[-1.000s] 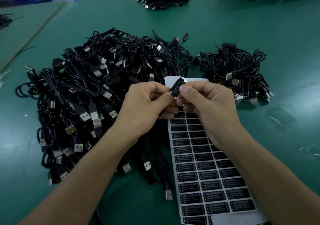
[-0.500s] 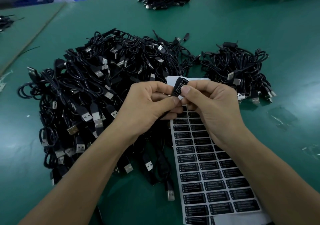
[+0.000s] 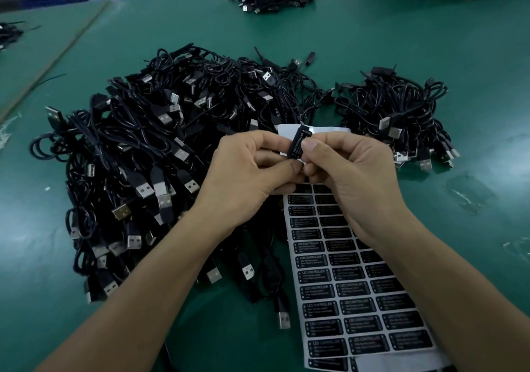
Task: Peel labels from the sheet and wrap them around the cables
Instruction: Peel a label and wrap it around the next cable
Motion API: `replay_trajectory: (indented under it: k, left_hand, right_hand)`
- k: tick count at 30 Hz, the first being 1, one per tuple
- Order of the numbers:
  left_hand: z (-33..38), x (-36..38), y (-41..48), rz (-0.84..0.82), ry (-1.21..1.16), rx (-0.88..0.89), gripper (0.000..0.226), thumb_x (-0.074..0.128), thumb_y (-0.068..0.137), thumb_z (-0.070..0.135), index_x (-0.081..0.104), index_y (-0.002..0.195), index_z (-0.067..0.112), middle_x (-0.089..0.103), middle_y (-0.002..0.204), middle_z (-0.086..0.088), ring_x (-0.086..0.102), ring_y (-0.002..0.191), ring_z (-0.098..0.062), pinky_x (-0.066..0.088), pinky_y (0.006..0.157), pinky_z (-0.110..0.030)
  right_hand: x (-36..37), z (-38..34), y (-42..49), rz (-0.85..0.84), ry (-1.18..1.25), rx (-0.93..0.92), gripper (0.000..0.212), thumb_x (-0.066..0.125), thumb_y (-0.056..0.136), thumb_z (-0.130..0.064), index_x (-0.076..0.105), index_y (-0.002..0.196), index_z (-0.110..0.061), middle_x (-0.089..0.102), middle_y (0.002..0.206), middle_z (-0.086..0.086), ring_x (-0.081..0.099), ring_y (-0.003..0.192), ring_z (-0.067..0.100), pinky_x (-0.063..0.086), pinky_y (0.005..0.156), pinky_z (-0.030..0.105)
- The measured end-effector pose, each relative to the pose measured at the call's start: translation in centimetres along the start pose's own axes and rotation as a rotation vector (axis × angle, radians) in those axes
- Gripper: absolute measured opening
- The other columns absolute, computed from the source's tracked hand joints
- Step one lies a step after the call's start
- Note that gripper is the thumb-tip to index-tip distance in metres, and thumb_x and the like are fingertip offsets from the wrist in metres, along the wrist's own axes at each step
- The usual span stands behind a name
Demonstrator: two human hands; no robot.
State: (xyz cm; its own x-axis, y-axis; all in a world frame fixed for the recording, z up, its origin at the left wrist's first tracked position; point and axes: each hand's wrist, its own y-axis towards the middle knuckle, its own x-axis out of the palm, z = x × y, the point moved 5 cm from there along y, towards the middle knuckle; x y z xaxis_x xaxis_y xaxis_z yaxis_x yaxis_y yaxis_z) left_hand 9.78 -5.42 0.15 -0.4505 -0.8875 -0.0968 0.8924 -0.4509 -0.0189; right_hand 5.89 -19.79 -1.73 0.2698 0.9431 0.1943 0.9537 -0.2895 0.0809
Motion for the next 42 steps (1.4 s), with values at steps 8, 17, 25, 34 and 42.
replay_trajectory:
  k: [8,17,25,34,42]
  left_hand:
    - [-0.12,0.09,0.06,-0.001,-0.020,-0.011,0.017,0.077,0.085,0.002,0.069,0.097,0.011,0.077,0.079,-0.008,0.077,0.076,-0.019,0.058,0.062,-0.020]
    - [-0.30,0.21,0.09,0.009,-0.002,0.009,0.017,0.077,0.085,0.003,0.067,0.095,0.012,0.077,0.077,-0.007,0.077,0.075,-0.019,0.058,0.062,-0.021]
    - [-0.47,0.24,0.07,0.007,0.026,0.018,0.016,0.077,0.086,0.006,0.068,0.097,0.011,0.077,0.078,-0.006,0.077,0.075,-0.019,0.058,0.063,-0.022]
    - [-0.50,0.14,0.10,0.001,0.023,0.027,0.016,0.078,0.085,0.005,0.067,0.096,0.011,0.077,0.077,-0.007,0.077,0.075,-0.020,0.059,0.064,-0.025]
    - [-0.51,0.16,0.11,-0.007,0.017,0.023,0.017,0.078,0.085,0.005,0.067,0.096,0.012,0.078,0.078,-0.007,0.077,0.075,-0.020,0.059,0.064,-0.025]
  right_hand:
    - [-0.02,-0.20,-0.13,0.016,-0.039,-0.024,0.007,0.072,0.090,-0.011,0.075,0.083,-0.013,0.067,0.063,0.002,0.061,0.060,0.010,0.054,0.064,0.025]
    - [0.12,-0.55,-0.21,0.029,-0.108,-0.083,0.012,0.073,0.090,-0.011,0.075,0.080,-0.018,0.064,0.061,0.001,0.059,0.059,0.009,0.053,0.063,0.023]
    - [0.01,-0.57,-0.20,0.040,-0.172,-0.136,0.014,0.075,0.089,-0.014,0.075,0.079,-0.023,0.065,0.059,-0.002,0.059,0.058,0.006,0.050,0.058,0.019]
    - [0.01,-0.61,-0.22,0.044,-0.187,-0.169,0.014,0.075,0.089,-0.016,0.075,0.077,-0.024,0.066,0.059,-0.002,0.059,0.057,0.007,0.049,0.058,0.019]
    - [0.03,-0.78,-0.36,0.075,-0.226,-0.203,0.013,0.076,0.088,-0.014,0.075,0.079,-0.023,0.067,0.060,-0.006,0.060,0.056,0.004,0.048,0.057,0.017]
